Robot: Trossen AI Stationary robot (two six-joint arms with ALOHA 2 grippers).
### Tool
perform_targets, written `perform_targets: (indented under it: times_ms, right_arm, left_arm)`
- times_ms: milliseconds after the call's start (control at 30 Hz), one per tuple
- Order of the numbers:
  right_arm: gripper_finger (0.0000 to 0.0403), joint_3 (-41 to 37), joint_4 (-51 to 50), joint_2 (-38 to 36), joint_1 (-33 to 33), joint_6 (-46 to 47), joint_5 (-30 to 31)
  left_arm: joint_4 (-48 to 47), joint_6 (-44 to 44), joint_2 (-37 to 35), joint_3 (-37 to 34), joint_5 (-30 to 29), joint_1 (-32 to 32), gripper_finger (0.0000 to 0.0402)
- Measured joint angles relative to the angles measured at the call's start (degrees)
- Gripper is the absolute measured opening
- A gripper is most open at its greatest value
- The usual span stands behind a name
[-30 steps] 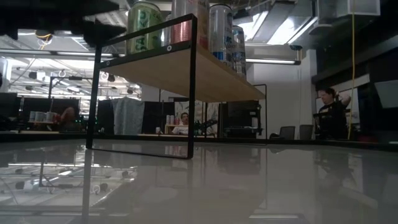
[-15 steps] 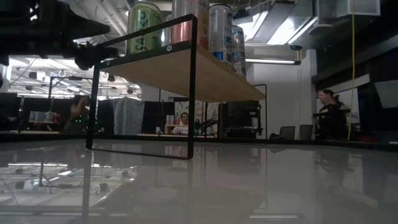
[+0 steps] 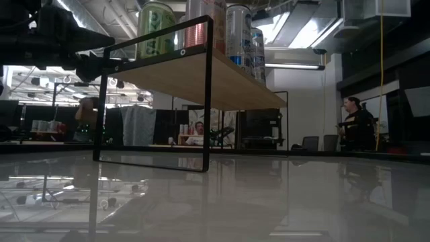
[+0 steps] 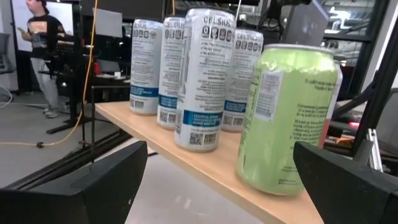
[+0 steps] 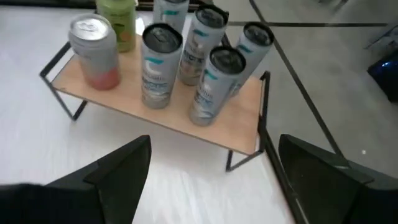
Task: Place canned beverage on shelf
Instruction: Return to Home Position
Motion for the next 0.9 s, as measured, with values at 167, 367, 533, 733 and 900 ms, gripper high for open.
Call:
perform_targets:
  times_ms: [167, 367, 533, 733, 900]
  right_arm:
    - [0.0342, -24.3, 19.9, -13.1, 0.0, 0.9, -1.8]
    - [0.0342, -47.6, 38.3, -29.2, 0.0, 6.2, -5.9]
    - [0.0342, -60.8, 44.0, -39.7, 0.0, 10.2, -7.5]
    - [0.0342, -73.4, 48.8, -50.1, -0.1, 12.9, -7.5]
    - [0.0342, -81.2, 53.2, -56.8, -0.1, 13.0, -7.7]
  left_arm:
    - [-0.8, 0.4, -0.1, 0.0, 0.0, 0.0, 0.0400]
    - [-1.7, 0.5, -0.1, 0.0, 1.4, 0.0, 0.0400]
    - [-1.7, 0.5, -0.1, 0.0, 1.8, 0.0, 0.0400]
    - [-2.4, 0.5, -0.1, 0.0, 1.9, 0.0, 0.0400]
    - [-3.3, 0.1, -0.1, 0.0, 4.7, 0.0, 0.0399]
